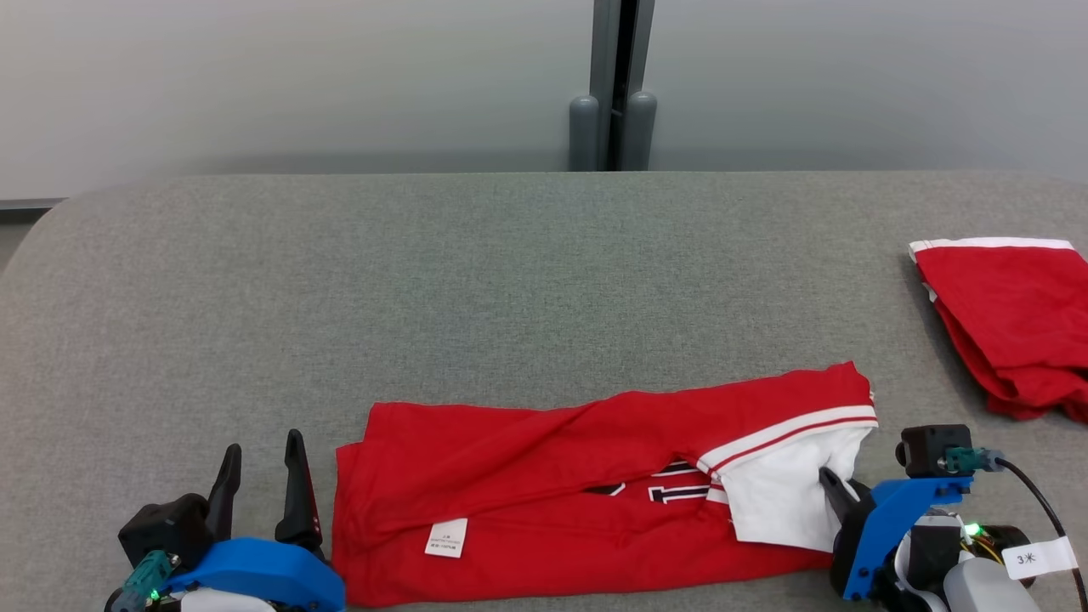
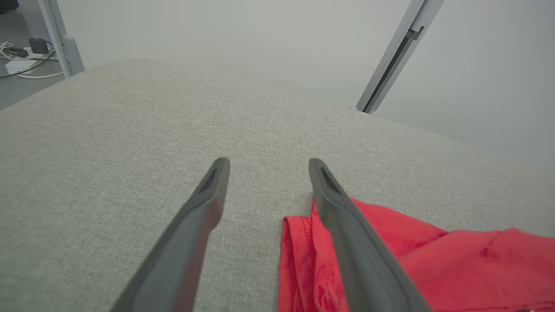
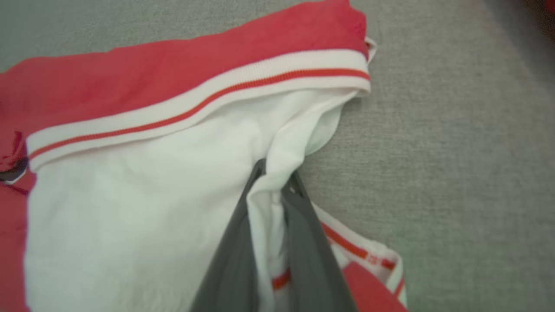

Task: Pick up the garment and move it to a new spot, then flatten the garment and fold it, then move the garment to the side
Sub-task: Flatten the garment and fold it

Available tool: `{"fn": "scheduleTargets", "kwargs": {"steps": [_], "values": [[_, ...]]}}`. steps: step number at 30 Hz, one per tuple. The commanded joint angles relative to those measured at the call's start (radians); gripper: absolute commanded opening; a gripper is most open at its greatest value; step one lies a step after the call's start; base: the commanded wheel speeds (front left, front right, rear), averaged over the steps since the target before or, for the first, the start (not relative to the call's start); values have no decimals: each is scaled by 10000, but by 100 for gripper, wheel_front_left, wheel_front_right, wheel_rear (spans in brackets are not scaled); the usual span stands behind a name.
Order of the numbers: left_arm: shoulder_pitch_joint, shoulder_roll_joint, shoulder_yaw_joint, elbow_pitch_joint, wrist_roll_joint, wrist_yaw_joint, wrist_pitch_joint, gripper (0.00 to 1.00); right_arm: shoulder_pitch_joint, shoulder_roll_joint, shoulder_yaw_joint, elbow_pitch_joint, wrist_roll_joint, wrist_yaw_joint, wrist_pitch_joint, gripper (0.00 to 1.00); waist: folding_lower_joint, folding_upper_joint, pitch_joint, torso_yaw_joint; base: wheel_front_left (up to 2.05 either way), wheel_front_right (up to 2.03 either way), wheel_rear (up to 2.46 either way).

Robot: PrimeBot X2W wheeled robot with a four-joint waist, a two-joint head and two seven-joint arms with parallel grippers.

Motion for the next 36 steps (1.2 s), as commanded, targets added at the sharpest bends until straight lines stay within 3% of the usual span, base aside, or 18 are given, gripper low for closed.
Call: {"fn": "scheduleTargets", "kwargs": {"steps": [1,5,12,18,22,27,36], "values": [[-71,8,58,4,-1,62,-40,100,-114,43,76,80,46,25,-115,0,0,0,-9,-57,0,0,0],[-27,5,62,9,-16,85,-71,100,-282,-330,-261,-206,222,14,-653,0,0,0,-51,-248,0,0,0],[50,-4,82,6,-69,105,-98,100,502,-986,-1722,-1507,413,13,-959,0,0,0,-170,-571,0,0,0],[5,-7,46,50,-94,53,-108,100,1192,-541,-2182,-3213,760,16,-593,0,0,0,-205,-741,0,0,0],[-144,-27,-18,62,-77,22,-47,100,1246,-35,-1302,-4174,1098,14,-271,0,0,0,-221,-694,0,0,0],[-188,20,-14,81,-111,23,-38,100,902,479,514,-4655,1597,16,-62,0,0,0,-275,-467,0,0,0],[-269,-71,-74,104,-157,13,-47,100,-454,828,3532,-3001,2540,16,-543,0,0,0,-324,53,0,0,0]]}}
